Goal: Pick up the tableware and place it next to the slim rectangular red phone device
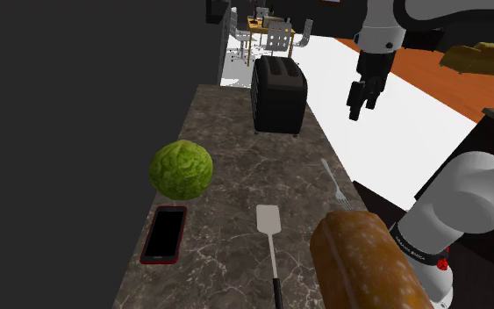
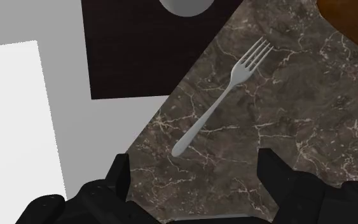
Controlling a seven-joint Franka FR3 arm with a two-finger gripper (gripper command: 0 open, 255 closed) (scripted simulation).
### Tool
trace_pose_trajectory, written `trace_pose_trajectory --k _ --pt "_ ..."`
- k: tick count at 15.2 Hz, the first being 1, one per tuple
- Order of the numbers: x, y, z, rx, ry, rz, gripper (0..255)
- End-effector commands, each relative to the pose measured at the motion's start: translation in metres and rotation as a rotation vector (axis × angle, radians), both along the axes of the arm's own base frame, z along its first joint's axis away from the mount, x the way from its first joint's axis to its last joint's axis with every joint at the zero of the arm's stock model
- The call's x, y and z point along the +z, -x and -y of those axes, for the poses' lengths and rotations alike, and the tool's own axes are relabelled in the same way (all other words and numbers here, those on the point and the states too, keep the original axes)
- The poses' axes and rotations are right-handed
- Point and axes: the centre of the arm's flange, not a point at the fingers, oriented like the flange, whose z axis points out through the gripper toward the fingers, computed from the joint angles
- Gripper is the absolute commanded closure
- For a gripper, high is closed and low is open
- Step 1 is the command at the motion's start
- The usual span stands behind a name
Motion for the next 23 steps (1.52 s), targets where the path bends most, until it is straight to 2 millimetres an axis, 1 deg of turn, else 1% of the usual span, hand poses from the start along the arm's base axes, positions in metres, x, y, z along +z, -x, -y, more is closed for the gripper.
trace_pose_trajectory --k 1,5,9,13,16,23 --pt "0.000 0.000 0.000 0.000 0.000 0.000 0" --pt "-0.043 0.027 -0.027 -0.188 0.062 0.063 0" --pt "-0.090 0.047 -0.055 -0.376 0.123 0.126 0" --pt "-0.139 0.057 -0.083 -0.564 0.185 0.189 0" --pt "-0.175 0.060 -0.102 -0.694 0.227 0.233 0" --pt "-0.210 0.061 -0.092 -0.694 0.227 0.233 0"
